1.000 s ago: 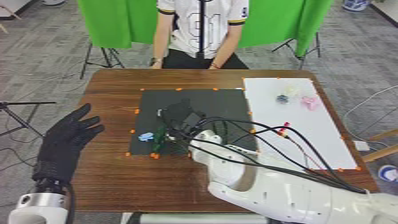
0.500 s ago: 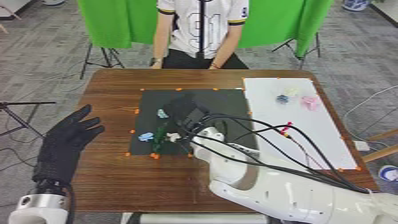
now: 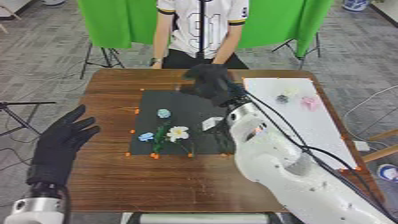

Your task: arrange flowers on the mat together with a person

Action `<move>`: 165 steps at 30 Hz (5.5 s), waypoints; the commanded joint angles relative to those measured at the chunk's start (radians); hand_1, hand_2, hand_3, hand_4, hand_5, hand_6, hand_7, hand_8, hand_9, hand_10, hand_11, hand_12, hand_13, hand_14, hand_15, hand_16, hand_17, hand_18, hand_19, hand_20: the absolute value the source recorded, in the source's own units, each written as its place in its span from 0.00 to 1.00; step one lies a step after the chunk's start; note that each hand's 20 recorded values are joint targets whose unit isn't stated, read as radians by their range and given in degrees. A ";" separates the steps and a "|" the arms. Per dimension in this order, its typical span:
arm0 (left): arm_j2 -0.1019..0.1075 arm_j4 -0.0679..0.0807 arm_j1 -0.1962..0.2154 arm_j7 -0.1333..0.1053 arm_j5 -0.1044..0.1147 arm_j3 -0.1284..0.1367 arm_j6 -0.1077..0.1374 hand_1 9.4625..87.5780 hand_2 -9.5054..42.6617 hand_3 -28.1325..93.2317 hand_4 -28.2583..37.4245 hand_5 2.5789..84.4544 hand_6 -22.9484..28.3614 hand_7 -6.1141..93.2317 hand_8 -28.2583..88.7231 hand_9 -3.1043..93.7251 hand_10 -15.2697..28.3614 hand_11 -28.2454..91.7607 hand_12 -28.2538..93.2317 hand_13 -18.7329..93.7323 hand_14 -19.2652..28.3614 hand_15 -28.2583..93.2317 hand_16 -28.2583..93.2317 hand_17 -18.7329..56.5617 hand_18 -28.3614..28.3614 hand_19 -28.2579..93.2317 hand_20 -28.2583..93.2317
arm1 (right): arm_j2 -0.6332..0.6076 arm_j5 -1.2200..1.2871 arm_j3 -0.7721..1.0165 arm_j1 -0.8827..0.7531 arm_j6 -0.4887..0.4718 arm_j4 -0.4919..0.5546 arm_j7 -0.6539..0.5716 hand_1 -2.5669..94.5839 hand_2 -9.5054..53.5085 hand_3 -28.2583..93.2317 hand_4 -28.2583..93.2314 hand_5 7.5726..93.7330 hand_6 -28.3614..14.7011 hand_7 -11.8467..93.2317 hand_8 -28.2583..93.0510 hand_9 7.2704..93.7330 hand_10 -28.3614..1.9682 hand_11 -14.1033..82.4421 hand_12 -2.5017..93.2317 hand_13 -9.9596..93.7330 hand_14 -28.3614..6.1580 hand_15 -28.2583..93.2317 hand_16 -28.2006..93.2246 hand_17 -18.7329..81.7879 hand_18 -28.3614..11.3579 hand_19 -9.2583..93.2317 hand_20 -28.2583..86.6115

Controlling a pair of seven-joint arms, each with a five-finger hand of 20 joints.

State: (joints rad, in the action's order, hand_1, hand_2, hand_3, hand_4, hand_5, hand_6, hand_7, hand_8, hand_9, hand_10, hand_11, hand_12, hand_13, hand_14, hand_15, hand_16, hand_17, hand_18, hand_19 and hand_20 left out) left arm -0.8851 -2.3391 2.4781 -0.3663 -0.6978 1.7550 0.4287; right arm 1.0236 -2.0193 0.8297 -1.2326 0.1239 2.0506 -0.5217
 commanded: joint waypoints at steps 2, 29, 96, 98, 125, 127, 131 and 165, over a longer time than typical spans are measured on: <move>-0.021 0.000 0.032 -0.005 0.008 0.024 0.011 0.13 0.30 0.88 0.00 0.41 0.60 0.20 0.15 0.37 0.78 0.46 0.31 0.37 0.95 0.70 0.13 0.12 0.89 0.65 0.32 | -0.076 0.254 0.303 -0.339 0.161 0.072 0.074 0.30 0.14 0.84 0.03 0.54 0.61 0.24 0.14 0.58 0.36 0.35 0.19 0.62 0.36 0.71 0.33 0.36 0.16 0.72 0.33; -0.010 0.005 0.026 -0.021 0.015 0.017 0.013 0.13 0.30 0.89 0.00 0.41 0.59 0.20 0.15 0.37 0.78 0.45 0.31 0.38 0.94 0.68 0.14 0.13 0.90 0.66 0.32 | -0.024 0.885 0.646 -0.661 0.225 0.086 0.425 0.26 0.20 0.85 0.02 0.50 0.60 0.24 0.14 0.52 0.35 0.34 0.19 0.55 0.30 0.71 0.31 0.28 0.15 0.62 0.37; 0.025 0.001 0.012 -0.014 0.025 -0.028 0.035 0.15 0.30 0.89 0.00 0.41 0.60 0.21 0.15 0.38 0.80 0.47 0.31 0.38 0.96 0.71 0.13 0.13 0.90 0.67 0.33 | -0.017 0.884 0.682 -0.631 0.155 0.054 0.364 0.25 0.22 0.84 0.02 0.50 0.61 0.24 0.14 0.52 0.35 0.34 0.19 0.54 0.30 0.71 0.31 0.28 0.14 0.62 0.41; 0.025 0.001 0.012 -0.020 0.025 -0.031 0.036 0.15 0.30 0.89 0.00 0.41 0.60 0.21 0.15 0.38 0.80 0.47 0.31 0.38 0.96 0.71 0.13 0.13 0.90 0.67 0.33 | -0.031 0.878 0.699 -0.625 0.148 0.043 0.366 0.25 0.22 0.85 0.02 0.50 0.61 0.24 0.14 0.52 0.35 0.34 0.19 0.54 0.30 0.71 0.31 0.29 0.14 0.62 0.41; 0.046 0.003 -0.002 -0.059 0.035 -0.060 0.043 0.16 0.30 0.89 0.00 0.41 0.60 0.21 0.15 0.38 0.80 0.48 0.31 0.38 0.96 0.71 0.13 0.13 0.90 0.67 0.33 | -0.310 0.042 0.341 -0.072 0.079 -0.373 -0.227 0.31 0.14 0.86 0.03 0.42 0.65 0.24 0.14 0.41 0.32 0.30 0.19 0.55 0.36 0.73 0.30 0.34 0.15 0.67 0.39; 0.049 0.003 -0.007 -0.058 0.037 -0.060 0.043 0.16 0.30 0.89 0.00 0.41 0.60 0.21 0.15 0.38 0.80 0.48 0.31 0.38 0.96 0.71 0.13 0.13 0.90 0.67 0.33 | -0.315 0.022 0.327 -0.056 0.039 -0.400 -0.244 0.31 0.14 0.85 0.03 0.42 0.66 0.25 0.14 0.41 0.32 0.30 0.19 0.56 0.37 0.73 0.30 0.35 0.15 0.68 0.39; 0.043 0.000 0.005 -0.057 0.036 -0.053 0.043 0.16 0.30 0.89 0.00 0.41 0.60 0.21 0.15 0.38 0.80 0.48 0.31 0.38 0.96 0.71 0.13 0.13 0.90 0.67 0.33 | -0.319 0.008 0.306 -0.033 -0.020 -0.447 -0.259 0.32 0.12 0.86 0.03 0.42 0.67 0.25 0.14 0.40 0.33 0.29 0.19 0.56 0.37 0.73 0.30 0.34 0.17 0.68 0.38; -0.002 0.021 -0.061 -0.007 0.015 -0.066 0.002 0.15 0.29 0.89 0.00 0.40 0.60 0.21 0.15 0.39 0.80 0.48 0.31 0.38 0.96 0.71 0.14 0.13 0.90 0.67 0.33 | -0.263 -0.156 0.124 0.083 -0.334 -0.627 -0.142 0.38 0.07 0.87 0.01 0.40 0.79 0.29 0.12 0.43 0.43 0.31 0.18 0.57 0.46 0.72 0.29 0.35 0.25 0.70 0.36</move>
State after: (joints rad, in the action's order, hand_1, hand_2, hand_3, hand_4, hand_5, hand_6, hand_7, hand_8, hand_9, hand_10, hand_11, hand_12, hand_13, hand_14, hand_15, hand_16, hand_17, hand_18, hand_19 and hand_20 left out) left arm -0.8730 -2.3278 2.4249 -0.3975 -0.6720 1.6946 0.4445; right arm 0.7388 -2.1302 0.9734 -1.1748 -0.1008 1.4475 -0.6835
